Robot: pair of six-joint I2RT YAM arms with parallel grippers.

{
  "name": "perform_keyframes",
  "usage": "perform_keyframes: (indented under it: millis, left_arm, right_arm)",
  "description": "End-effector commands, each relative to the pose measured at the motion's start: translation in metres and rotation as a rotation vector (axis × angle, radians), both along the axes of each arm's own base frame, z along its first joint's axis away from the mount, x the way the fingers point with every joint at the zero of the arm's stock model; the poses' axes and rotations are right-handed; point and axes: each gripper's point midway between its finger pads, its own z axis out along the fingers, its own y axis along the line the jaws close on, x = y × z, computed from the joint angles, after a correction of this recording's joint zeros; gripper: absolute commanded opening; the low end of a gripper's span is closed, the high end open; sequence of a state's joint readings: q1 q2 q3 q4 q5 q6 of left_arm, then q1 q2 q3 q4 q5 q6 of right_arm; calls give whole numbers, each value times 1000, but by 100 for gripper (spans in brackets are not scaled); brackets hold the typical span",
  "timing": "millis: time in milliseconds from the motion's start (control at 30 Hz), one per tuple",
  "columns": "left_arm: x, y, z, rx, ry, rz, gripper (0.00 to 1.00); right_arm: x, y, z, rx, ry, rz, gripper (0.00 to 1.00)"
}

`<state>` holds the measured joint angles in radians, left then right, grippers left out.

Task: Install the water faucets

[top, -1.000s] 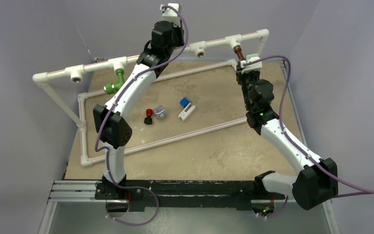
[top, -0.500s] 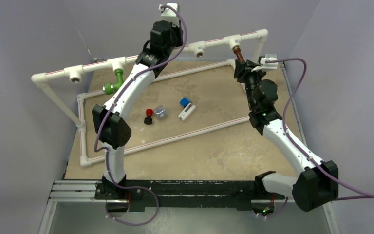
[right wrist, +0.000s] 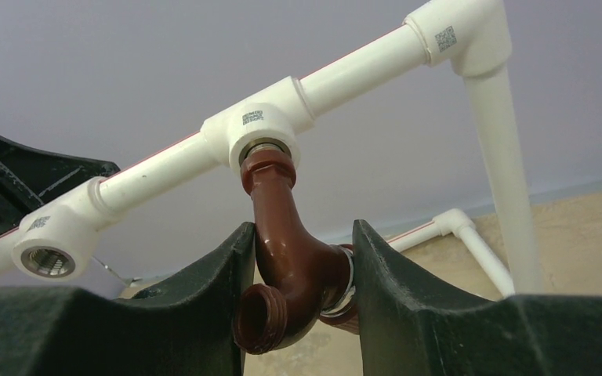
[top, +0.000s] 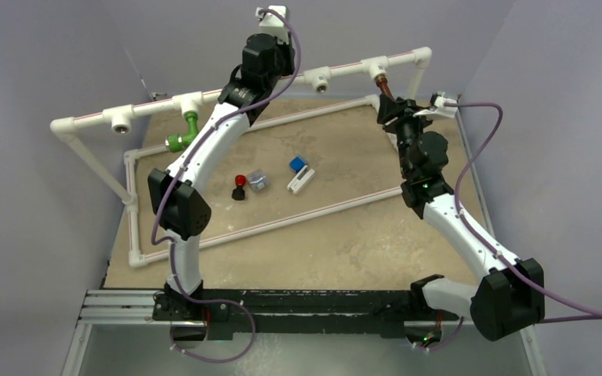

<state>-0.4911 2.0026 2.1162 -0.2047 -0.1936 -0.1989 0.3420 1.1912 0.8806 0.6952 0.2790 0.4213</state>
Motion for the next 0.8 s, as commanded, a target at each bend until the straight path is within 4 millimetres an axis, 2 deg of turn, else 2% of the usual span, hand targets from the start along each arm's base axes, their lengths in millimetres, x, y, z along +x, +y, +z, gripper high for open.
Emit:
perform_keyframes:
  millis: [0,33,67,100,233,333,533,767]
  left_arm:
    - [-27,-8,-117,158,339,-93,17]
    - [-27,-8,-117,157,338,-94,17]
    - [-27,-8,-117,158,340,-94,16]
    - [-27,-8,-117,158,339,-94,16]
    - [-26,-7,-120,159,345,-95,17]
    - [-25,-6,-123,158,349,-93,17]
    - [-23,-4,-125,150,355,-95,17]
    - [-21,-2,-126,150,356,-93,17]
  right_arm:
    - [-18,70,-9,115,66,314,0]
    - [-17,68,-7,73,55,304,5]
    - [-16,66,-4,23,41,292,18]
    - [-15,65,-6,-31,40,281,24]
    - [-11,45,7,-245,-29,166,47]
    - [-16,33,16,-367,-89,106,58]
    - [-19,20,26,-599,-177,22,68]
    - [-7,-5,17,-772,-196,-159,69]
